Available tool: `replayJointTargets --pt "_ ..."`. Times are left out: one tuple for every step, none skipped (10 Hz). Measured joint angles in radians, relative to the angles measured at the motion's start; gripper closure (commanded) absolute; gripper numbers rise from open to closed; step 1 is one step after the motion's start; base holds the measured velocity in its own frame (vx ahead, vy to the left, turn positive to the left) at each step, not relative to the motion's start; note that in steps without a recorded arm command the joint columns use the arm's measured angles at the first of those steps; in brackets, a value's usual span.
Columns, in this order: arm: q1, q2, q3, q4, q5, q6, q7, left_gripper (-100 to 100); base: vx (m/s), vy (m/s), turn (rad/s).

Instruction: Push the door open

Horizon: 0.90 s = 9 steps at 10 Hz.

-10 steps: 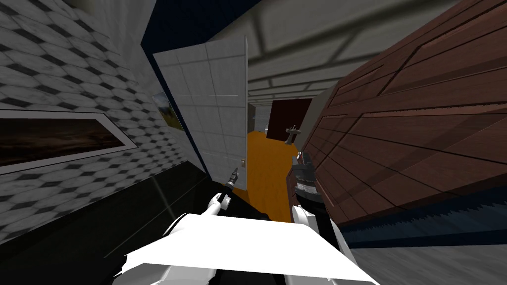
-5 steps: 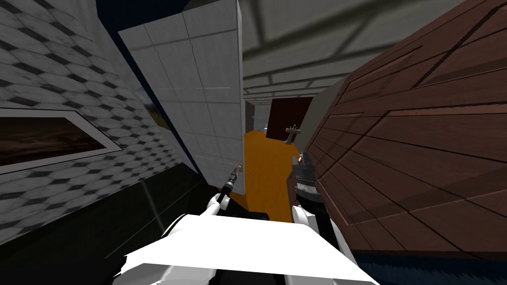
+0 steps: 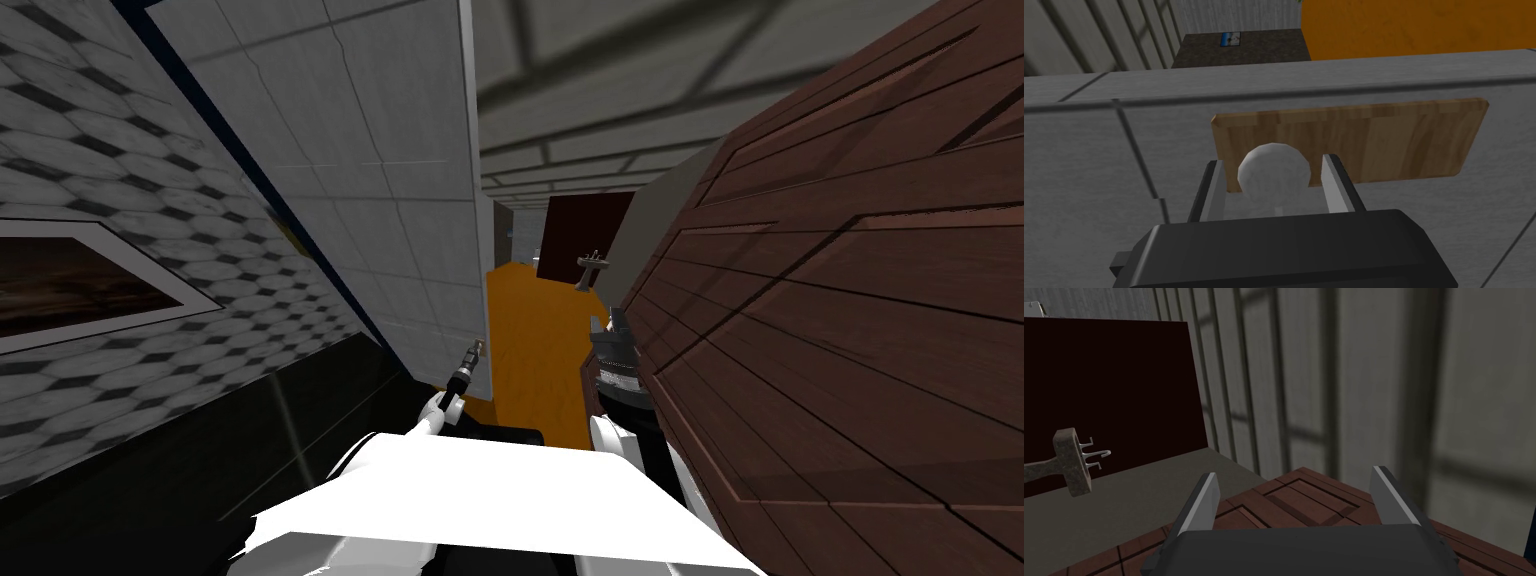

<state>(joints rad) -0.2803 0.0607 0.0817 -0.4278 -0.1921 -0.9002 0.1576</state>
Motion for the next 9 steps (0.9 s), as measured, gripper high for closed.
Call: replayJointTargets --pt "-0.001 0.001 0.000 -0.001 0.000 0.002 0.000 100 -0.022 0.007 -0.006" --pt "-0.001 0.001 0.000 0.000 0.000 0.003 0.000 100 -0.012 0.004 0.002" --pt "0.000 0.000 0.000 0.001 -0.001 0.003 -0.001 100 -0.006 0.000 0.003" --pt "0.001 0.000 -0.001 0.001 -0.001 0.004 -0.001 100 0.000 0.000 0.000" --pt "0.001 0.000 -0.001 0.002 -0.001 0.004 0.000 100 0.098 -0.060 0.023" --pt "0.010 0.002 0.002 -0.002 0.002 0.007 -0.002 100 0.164 -0.070 0.050" --pt "0.017 0.002 0.006 -0.003 0.005 0.012 -0.004 100 0.149 -0.048 0.019" --pt "0.032 0.005 0.006 -0.031 0.006 0.025 -0.001 100 0.106 -0.023 0.007" --pt "0.035 0.004 0.009 -0.044 0.008 0.031 -0.003 100 0.057 -0.005 -0.010"
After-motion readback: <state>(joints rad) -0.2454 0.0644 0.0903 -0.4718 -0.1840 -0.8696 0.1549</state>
